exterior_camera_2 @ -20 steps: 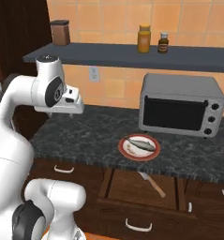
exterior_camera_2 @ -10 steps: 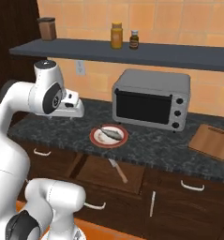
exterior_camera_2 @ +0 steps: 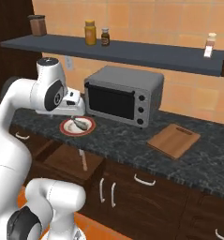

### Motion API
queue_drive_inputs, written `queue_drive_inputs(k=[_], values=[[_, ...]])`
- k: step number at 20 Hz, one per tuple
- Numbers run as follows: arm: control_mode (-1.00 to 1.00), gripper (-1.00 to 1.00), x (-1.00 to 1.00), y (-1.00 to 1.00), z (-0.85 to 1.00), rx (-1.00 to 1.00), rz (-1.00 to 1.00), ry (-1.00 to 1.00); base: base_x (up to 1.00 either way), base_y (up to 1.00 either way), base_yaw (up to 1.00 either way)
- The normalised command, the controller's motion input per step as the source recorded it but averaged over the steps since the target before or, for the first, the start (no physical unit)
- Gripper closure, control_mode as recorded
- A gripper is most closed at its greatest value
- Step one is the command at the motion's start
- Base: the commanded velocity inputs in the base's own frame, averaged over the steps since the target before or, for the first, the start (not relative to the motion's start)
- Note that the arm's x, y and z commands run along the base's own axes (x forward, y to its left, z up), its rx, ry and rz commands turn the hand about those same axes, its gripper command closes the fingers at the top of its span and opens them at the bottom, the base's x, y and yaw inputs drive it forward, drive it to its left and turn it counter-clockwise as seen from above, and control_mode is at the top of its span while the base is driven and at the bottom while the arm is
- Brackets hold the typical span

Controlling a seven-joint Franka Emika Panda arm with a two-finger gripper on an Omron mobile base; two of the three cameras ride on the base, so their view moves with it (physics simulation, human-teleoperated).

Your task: Pick up the knife from the drawer and place it on the cutting board. Then place the meat from the plate to the cutting board.

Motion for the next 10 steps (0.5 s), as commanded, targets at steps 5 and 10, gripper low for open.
queue_drive_inputs(k=[5, 10], values=[[1.0, -1.0, 0.0, 0.0, 0.0, 0.0, 0.0, 0.0, -0.01, -1.0, 0.36], [1.0, -1.0, 0.0, 0.0, 0.0, 0.0, 0.0, 0.0, 0.18, -0.98, 0.35]])
